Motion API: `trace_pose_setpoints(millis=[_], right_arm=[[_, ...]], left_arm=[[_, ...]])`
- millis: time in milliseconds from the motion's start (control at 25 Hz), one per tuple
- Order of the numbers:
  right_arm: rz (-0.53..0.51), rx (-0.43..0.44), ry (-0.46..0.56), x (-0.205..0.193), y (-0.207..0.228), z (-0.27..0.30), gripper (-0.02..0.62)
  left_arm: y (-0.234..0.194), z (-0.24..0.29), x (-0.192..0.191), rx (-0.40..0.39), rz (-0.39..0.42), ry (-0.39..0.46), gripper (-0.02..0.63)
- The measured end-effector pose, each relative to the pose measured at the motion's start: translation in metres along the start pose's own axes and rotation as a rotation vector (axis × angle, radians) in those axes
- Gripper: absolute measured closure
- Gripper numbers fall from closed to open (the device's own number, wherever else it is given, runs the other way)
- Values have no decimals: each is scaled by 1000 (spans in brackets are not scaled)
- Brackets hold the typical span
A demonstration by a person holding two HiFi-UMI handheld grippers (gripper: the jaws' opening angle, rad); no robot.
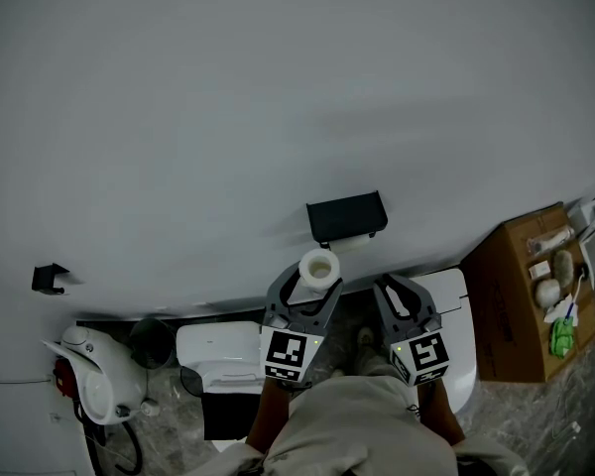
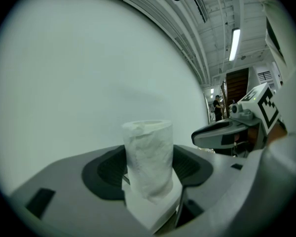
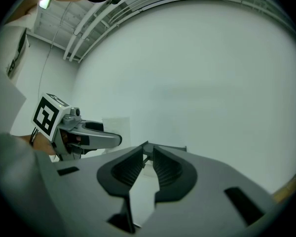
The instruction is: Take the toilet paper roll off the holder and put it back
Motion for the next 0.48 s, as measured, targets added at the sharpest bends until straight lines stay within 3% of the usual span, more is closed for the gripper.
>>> trace_pose_setpoints(millis=[480], right_arm=[[-1,4,-3,7,20,24,535]], left_arm=[[-18,31,6,4,6,12,313]])
Point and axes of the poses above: the fingertips, and each gripper's own axes: z forward along the fingers, y to its right, x out of its top, the point moved 8 cm from there along -z, backward along the fingers, and after that the axes turned 6 degrees about z, right-handed, at the moved point
